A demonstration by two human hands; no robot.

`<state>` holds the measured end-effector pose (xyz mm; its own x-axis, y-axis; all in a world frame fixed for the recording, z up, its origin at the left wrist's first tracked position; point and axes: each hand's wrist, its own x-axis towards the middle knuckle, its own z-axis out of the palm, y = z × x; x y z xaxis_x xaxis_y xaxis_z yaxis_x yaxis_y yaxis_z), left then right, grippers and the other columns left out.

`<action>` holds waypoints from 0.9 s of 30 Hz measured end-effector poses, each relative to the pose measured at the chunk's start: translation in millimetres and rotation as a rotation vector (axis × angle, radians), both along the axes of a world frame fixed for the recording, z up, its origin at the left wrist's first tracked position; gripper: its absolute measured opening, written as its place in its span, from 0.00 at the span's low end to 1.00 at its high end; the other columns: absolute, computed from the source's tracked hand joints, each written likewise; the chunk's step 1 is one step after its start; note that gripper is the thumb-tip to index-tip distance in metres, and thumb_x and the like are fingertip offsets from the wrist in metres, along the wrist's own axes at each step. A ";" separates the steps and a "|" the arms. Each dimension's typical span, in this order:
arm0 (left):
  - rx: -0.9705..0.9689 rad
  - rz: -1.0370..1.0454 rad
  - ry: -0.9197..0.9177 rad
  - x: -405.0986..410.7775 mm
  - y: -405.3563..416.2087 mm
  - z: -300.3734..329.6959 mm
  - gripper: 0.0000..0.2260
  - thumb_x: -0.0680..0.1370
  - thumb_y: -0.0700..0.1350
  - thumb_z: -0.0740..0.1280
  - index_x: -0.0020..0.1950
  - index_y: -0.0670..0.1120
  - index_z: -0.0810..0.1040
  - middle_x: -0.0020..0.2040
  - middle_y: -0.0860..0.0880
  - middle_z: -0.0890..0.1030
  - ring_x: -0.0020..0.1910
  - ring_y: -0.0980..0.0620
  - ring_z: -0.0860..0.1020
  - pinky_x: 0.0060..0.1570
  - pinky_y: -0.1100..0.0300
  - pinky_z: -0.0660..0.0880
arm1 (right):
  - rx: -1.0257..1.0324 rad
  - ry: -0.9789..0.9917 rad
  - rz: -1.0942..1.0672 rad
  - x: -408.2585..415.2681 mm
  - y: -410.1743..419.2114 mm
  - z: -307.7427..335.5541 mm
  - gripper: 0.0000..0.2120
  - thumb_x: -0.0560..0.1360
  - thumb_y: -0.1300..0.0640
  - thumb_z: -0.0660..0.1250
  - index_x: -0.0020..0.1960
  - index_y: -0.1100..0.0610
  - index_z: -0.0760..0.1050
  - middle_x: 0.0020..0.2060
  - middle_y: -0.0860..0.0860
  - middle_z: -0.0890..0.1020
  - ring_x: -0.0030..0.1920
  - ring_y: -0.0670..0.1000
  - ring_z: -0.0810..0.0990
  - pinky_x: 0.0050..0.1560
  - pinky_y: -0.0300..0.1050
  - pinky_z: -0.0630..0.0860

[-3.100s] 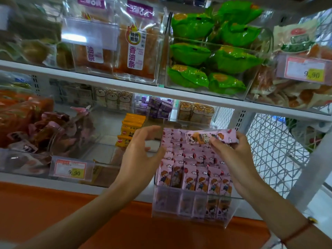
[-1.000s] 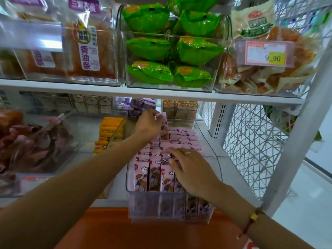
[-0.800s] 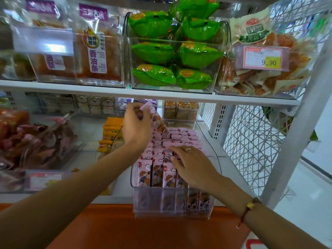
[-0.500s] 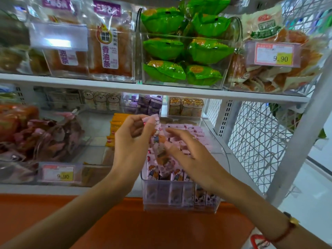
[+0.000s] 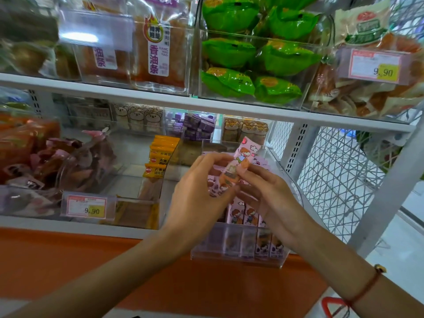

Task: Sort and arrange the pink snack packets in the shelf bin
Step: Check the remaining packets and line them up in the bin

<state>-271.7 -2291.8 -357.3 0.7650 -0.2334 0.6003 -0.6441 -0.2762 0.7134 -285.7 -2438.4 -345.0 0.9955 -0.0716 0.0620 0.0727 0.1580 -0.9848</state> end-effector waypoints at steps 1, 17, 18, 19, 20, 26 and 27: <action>-0.001 -0.003 0.005 0.0 0.5 1.1 0.17 0.75 0.50 0.70 0.60 0.63 0.70 0.55 0.63 0.77 0.54 0.67 0.75 0.49 0.70 0.75 | 0.012 -0.007 0.000 0.5 -1.7 1.4 0.15 0.70 0.52 0.69 0.55 0.55 0.79 0.46 0.50 0.85 0.45 0.47 0.82 0.47 0.40 0.77; 0.005 0.010 -0.023 11.5 3.1 -6.6 0.17 0.73 0.45 0.71 0.62 0.54 0.75 0.55 0.61 0.80 0.56 0.64 0.77 0.55 0.67 0.75 | -0.437 -0.473 -0.197 -14.9 5.7 3.4 0.16 0.66 0.58 0.77 0.49 0.51 0.75 0.48 0.47 0.83 0.50 0.44 0.82 0.51 0.40 0.79; -0.006 -0.006 -0.015 12.3 3.8 -5.4 0.18 0.74 0.45 0.71 0.63 0.52 0.76 0.56 0.60 0.80 0.57 0.64 0.77 0.56 0.69 0.74 | -0.441 -0.471 -0.186 -15.3 4.1 4.3 0.15 0.66 0.59 0.76 0.50 0.51 0.76 0.48 0.47 0.83 0.51 0.44 0.82 0.52 0.41 0.79; -0.017 -0.033 -0.007 12.7 4.7 -3.7 0.18 0.74 0.44 0.71 0.63 0.53 0.76 0.56 0.61 0.80 0.56 0.64 0.77 0.55 0.71 0.73 | -0.444 -0.462 -0.176 -15.3 2.1 5.6 0.15 0.67 0.58 0.75 0.51 0.51 0.76 0.49 0.46 0.83 0.51 0.44 0.82 0.53 0.42 0.79; -0.032 -0.075 0.009 12.3 5.5 -1.7 0.18 0.74 0.44 0.71 0.62 0.56 0.75 0.54 0.63 0.81 0.55 0.65 0.77 0.53 0.72 0.73 | -0.449 -0.451 -0.170 -15.5 -0.2 6.8 0.14 0.68 0.58 0.75 0.52 0.51 0.77 0.49 0.45 0.83 0.51 0.43 0.82 0.53 0.41 0.79; -0.188 -0.267 0.485 8.9 5.7 12.4 0.14 0.70 0.54 0.67 0.55 0.54 0.77 0.42 0.57 0.85 0.41 0.58 0.84 0.37 0.71 0.77 | -0.297 -0.187 -0.149 -13.0 -8.6 13.0 0.16 0.69 0.50 0.71 0.56 0.52 0.79 0.43 0.48 0.86 0.44 0.44 0.84 0.41 0.35 0.79; -0.177 -0.271 0.574 8.2 5.9 13.3 0.13 0.70 0.56 0.67 0.51 0.52 0.80 0.41 0.55 0.86 0.40 0.58 0.84 0.35 0.71 0.77 | -0.257 -0.104 -0.128 -12.1 -8.7 12.3 0.16 0.70 0.51 0.71 0.56 0.53 0.79 0.42 0.48 0.86 0.42 0.44 0.84 0.40 0.35 0.78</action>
